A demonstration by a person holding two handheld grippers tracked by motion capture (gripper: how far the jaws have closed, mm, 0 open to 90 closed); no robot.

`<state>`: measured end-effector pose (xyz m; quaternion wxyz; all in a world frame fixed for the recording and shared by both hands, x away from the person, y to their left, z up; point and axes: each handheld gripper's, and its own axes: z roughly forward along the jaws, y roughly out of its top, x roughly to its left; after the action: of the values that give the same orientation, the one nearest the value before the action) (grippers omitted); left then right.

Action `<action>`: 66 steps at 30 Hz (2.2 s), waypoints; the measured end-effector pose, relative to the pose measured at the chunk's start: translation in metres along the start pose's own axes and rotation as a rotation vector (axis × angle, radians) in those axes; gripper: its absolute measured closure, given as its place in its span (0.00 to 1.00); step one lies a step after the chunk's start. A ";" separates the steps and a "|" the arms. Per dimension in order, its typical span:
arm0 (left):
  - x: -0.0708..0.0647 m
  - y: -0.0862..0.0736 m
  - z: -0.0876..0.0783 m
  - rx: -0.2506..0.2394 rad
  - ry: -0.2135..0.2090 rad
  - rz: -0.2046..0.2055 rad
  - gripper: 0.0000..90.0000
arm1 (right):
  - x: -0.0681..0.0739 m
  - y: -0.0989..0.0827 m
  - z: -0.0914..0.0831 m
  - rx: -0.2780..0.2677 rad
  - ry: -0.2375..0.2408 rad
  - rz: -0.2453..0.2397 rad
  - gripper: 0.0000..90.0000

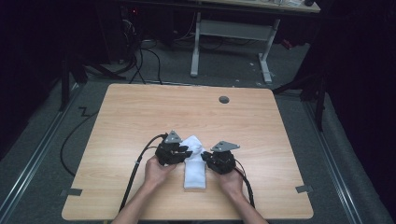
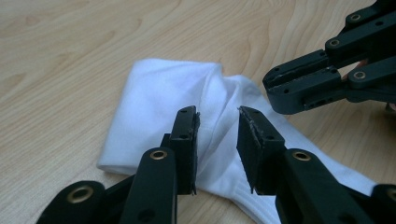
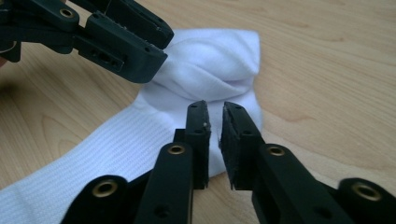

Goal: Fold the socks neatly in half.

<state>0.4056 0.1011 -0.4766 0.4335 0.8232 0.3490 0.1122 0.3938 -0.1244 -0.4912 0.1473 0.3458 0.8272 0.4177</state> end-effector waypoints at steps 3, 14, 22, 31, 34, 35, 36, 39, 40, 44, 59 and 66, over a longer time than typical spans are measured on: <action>0.002 0.002 -0.002 -0.016 0.013 -0.026 0.77 | -0.002 0.003 -0.002 -0.010 0.002 0.004 0.94; 0.013 0.015 0.005 -0.012 0.072 -0.134 0.81 | -0.004 0.028 -0.002 -0.027 -0.020 0.000 0.95; 0.007 0.009 0.011 0.047 0.018 -0.081 0.80 | -0.007 0.037 0.003 -0.025 -0.029 0.009 0.94; 0.002 0.001 0.015 0.088 -0.020 -0.042 0.81 | -0.004 0.042 0.014 -0.015 -0.032 0.002 0.92; 0.002 0.002 0.011 0.061 -0.026 -0.052 0.81 | -0.001 0.046 0.015 -0.019 -0.031 -0.005 0.92; 0.003 0.003 0.009 0.046 -0.025 -0.056 0.81 | -0.001 0.047 0.016 -0.019 -0.030 -0.002 0.92; 0.003 0.005 0.006 0.028 -0.020 -0.059 0.81 | -0.001 0.048 0.017 -0.013 -0.027 0.005 0.92; 0.004 0.008 0.002 0.005 -0.002 -0.068 0.81 | -0.004 0.047 0.026 0.029 -0.023 0.015 0.91; 0.005 0.010 0.001 0.002 0.022 -0.077 0.81 | -0.004 0.046 0.027 0.039 -0.020 0.017 0.91; 0.006 0.011 0.004 0.016 0.054 -0.100 0.76 | -0.002 0.039 0.030 0.068 -0.007 0.010 0.91; 0.005 -0.002 0.016 0.140 0.077 -0.080 0.74 | -0.002 0.022 0.030 0.083 -0.010 0.008 0.78; 0.012 0.002 0.008 0.087 0.113 -0.132 0.62 | 0.000 0.027 0.017 0.045 -0.014 -0.001 0.80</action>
<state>0.4191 0.1031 -0.4811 0.3835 0.8088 0.4308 0.1145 0.4153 -0.1029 -0.4802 0.1453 0.3517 0.8355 0.3965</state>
